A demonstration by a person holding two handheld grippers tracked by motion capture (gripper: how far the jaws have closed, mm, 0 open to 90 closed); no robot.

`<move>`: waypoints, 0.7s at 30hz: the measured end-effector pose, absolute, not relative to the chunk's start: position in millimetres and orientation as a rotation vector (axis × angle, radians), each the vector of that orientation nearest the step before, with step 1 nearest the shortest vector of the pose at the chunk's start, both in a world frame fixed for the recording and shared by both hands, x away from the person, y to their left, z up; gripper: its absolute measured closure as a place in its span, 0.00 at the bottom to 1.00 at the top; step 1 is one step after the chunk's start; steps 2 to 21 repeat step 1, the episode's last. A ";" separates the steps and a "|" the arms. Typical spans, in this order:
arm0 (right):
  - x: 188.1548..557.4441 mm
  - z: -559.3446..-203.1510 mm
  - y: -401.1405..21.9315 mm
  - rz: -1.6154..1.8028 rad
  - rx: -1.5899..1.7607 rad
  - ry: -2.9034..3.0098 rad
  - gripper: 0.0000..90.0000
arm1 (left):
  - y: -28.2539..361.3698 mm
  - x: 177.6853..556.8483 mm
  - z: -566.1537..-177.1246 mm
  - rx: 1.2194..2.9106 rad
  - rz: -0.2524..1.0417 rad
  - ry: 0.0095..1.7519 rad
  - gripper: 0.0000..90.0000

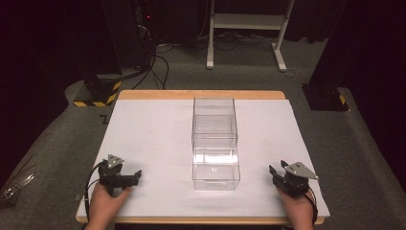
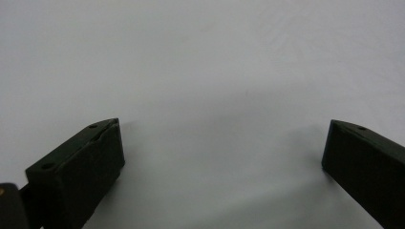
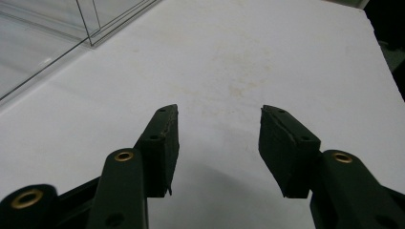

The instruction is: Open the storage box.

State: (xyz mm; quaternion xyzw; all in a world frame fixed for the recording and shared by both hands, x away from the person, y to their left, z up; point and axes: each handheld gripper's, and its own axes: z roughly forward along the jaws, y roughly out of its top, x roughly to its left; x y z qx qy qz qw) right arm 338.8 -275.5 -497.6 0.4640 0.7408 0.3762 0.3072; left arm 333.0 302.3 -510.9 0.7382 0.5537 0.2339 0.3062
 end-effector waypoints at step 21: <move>338.7 -497.6 -275.4 0.995 1.229 1.958 0.53 | 302.3 333.0 -510.9 1.953 0.619 1.465 0.01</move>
